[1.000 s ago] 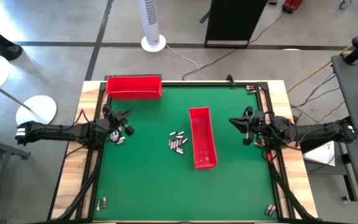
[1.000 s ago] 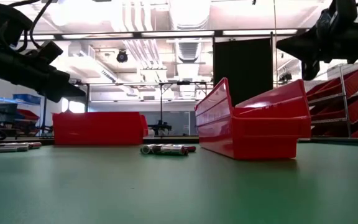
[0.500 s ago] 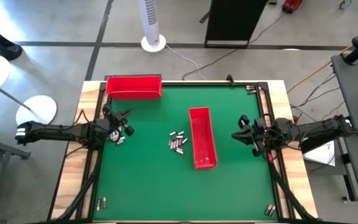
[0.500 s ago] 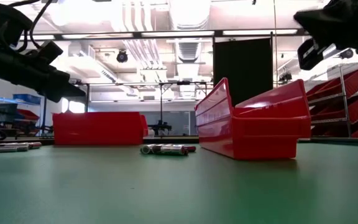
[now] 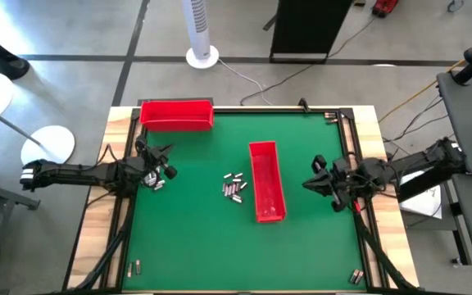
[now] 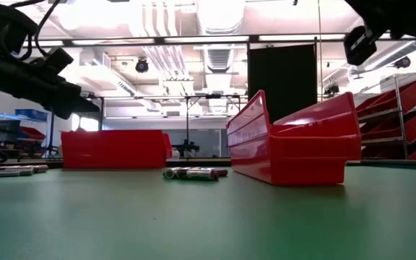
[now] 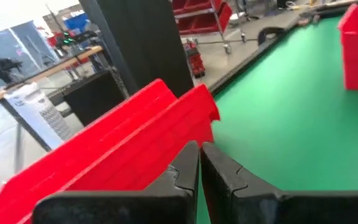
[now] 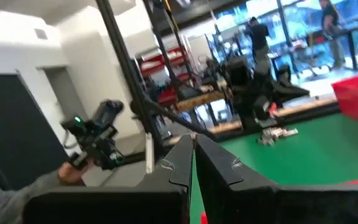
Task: Sort batteries
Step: Move the left red bin to the center of the table
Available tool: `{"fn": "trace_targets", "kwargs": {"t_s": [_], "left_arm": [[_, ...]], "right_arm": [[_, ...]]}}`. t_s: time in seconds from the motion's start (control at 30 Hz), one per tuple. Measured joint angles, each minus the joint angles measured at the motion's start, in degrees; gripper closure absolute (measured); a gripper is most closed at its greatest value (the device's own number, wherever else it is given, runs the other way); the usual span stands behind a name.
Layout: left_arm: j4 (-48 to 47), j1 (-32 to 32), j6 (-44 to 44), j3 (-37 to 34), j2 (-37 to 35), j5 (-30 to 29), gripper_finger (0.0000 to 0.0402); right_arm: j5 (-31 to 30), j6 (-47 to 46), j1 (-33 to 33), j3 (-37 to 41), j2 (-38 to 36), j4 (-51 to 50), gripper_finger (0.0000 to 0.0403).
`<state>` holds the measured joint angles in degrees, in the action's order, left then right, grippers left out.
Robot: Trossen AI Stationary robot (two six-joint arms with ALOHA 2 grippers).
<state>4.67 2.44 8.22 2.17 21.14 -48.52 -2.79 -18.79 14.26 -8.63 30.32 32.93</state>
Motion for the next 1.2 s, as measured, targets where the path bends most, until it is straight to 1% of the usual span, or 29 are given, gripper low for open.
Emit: {"fn": "trace_targets", "kwargs": {"t_s": [0.13, 0.2, 0.27, 0.37, 0.4, 0.43, 0.5, 0.57, 0.63, 0.67, 0.73, 0.77, 0.8, 0.87, 0.93, 1.03, 1.13, 1.2], "left_arm": [[2.37, 0.02, -1.92, 0.0, 0.0, 0.07, 0.0402], [3.45, 0.02, -5.71, 0.0, 0.0, 0.1, 0.0402], [4.76, 0.02, -15.89, 0.0, 0.03, 0.85, 0.0402], [7.23, 0.0, -35.3, 0.01, 0.0, 2.68, 0.0402], [7.52, 0.05, -38.72, 0.0, -0.02, 2.28, 0.0402], [7.96, 0.32, -39.27, 0.0, 0.03, 0.66, 0.0402], [9.18, 0.5, -37.47, 0.0, 0.16, -3.33, 0.0402], [9.88, 0.48, -36.13, 0.0, 0.16, -5.18, 0.0402], [11.59, 0.48, -35.05, 0.0, 0.17, -4.77, 0.0402], [14.13, 0.48, -34.11, 0.0, 0.4, -4.46, 0.0402], [21.53, 0.48, -30.31, 0.03, 1.25, -2.59, 0.0402], [23.56, 0.48, -27.78, 0.69, 1.65, -1.37, 0.0402], [23.68, 0.48, -25.63, 2.33, 2.2, -0.36, 0.0401], [19.2, 0.53, -23.68, 7.42, 3.49, 0.43, 0.0397], [8.86, 1.06, -24.63, 13.44, 5.65, 0.46, 0.0383], [-8.68, 1.84, -30.65, 22.4, 10.28, 1.48, 0.0351], [-22.89, 3.09, -36.11, 30.52, 15.82, 3.03, 0.0308], [-30.45, 4.5, -38.42, 35.74, 19.65, 3.67, 0.0278]], "right_arm": [[-3.45, 0.88, 1.02, -2.86, 7.61, -0.03, 0.039], [-3.68, 1.92, 1.13, -4.75, 11.79, 0.0, 0.039], [-3.69, 2.42, 1.13, -6.81, 16.31, 0.0, 0.039], [-3.71, 4.64, 1.11, -9.86, 23.15, -0.04, 0.039], [-3.71, 5.63, 1.11, -10.93, 25.41, 0.08, 0.039], [-3.78, 6.66, 1.11, -11.88, 27.55, 0.02, 0.039], [-4.86, 8.19, 1.13, -13.99, 31.91, -0.12, 0.039], [-6.36, 9.39, 1.13, -16.05, 35.48, -0.15, 0.039], [-7.79, 10.2, 1.24, -18.3, 38.64, 0.06, 0.039], [-8.26, 10.83, 1.39, -19.2, 39.83, 0.01, 0.039], [-9.67, 12.33, 2.27, -21.16, 42.15, -0.08, 0.039], [-10.37, 13.26, 2.94, -22.16, 43.04, -0.01, 0.039], [-11.18, 14.2, 3.74, -22.9, 43.79, -0.03, 0.039], [-12.44, 15.87, 5.6, -24.38, 45.09, 0.12, 0.039], [-12.83, 16.5, 7.91, -24.89, 46.23, 0.22, 0.039], [-14.9, 15.51, 12.53, -24.78, 48.81, 0.62, 0.039], [-20.05, 13.45, 18.28, -24.63, 52.33, 0.69, 0.039], [-23.96, 13.08, 21.75, -24.79, 55.09, 2.09, 0.039]]}}
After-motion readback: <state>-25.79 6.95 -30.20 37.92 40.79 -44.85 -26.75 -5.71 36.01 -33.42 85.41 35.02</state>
